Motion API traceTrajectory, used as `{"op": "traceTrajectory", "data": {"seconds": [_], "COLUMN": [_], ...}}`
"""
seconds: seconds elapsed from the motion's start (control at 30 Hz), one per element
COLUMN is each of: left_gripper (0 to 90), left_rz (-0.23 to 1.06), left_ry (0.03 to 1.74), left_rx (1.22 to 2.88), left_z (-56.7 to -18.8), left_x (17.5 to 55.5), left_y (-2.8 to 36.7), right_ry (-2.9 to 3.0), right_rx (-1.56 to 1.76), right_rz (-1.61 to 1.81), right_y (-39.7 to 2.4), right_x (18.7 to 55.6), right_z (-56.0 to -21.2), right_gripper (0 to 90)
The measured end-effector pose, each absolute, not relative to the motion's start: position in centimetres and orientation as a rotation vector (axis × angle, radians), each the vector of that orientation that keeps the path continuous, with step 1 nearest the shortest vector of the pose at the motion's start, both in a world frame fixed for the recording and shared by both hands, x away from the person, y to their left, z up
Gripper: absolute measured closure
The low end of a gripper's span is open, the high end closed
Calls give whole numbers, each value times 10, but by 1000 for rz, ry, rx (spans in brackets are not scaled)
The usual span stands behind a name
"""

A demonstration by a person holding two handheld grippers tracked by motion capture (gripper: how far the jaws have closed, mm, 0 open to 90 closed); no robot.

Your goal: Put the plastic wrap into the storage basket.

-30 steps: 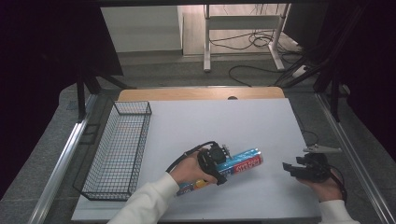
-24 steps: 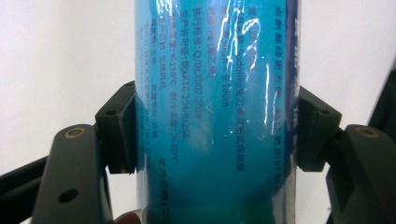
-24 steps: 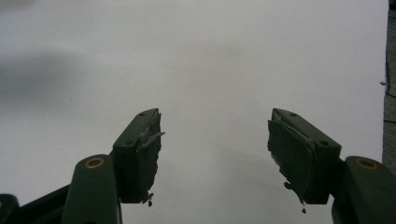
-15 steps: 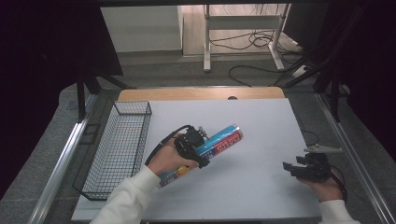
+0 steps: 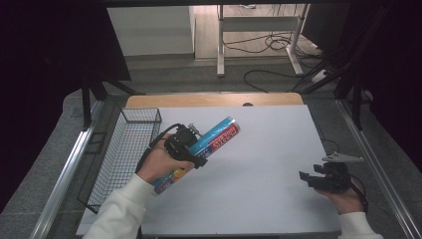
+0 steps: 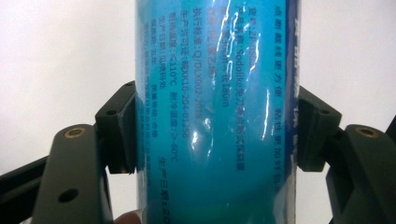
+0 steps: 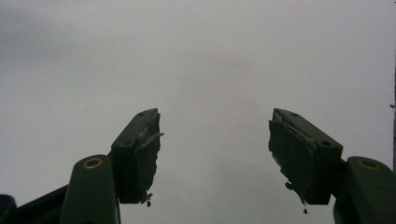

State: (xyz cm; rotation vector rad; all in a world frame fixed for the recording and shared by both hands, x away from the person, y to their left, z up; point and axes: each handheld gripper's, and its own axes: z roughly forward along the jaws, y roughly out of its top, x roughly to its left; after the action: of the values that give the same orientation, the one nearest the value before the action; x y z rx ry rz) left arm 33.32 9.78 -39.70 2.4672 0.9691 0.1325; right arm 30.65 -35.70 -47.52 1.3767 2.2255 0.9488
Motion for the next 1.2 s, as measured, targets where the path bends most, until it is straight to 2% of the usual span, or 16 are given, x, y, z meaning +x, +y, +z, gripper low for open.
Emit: {"op": "traceTrajectory", "data": {"seconds": [0.1, 0.2, 0.5, 1.2], "left_gripper": [317, 317, 318, 318], "left_rz": [196, 186, 264, 301], "left_ry": [972, 985, 1087, 1352], "left_rx": [2465, 2438, 2405, 2293], "left_z": [-391, -385, -380, -390], "left_x": [330, 327, 324, 323], "left_y": [107, 116, 157, 238], "right_ry": [2225, 2223, 2215, 2214], "right_rx": [1381, 1384, 1385, 1382], "right_rz": [948, 944, 953, 954], "right_y": [-357, -358, -358, -354], "right_x": [307, 307, 307, 309], "right_z": [-476, -476, -474, -473], "right_gripper": [342, 342, 333, 328]}}
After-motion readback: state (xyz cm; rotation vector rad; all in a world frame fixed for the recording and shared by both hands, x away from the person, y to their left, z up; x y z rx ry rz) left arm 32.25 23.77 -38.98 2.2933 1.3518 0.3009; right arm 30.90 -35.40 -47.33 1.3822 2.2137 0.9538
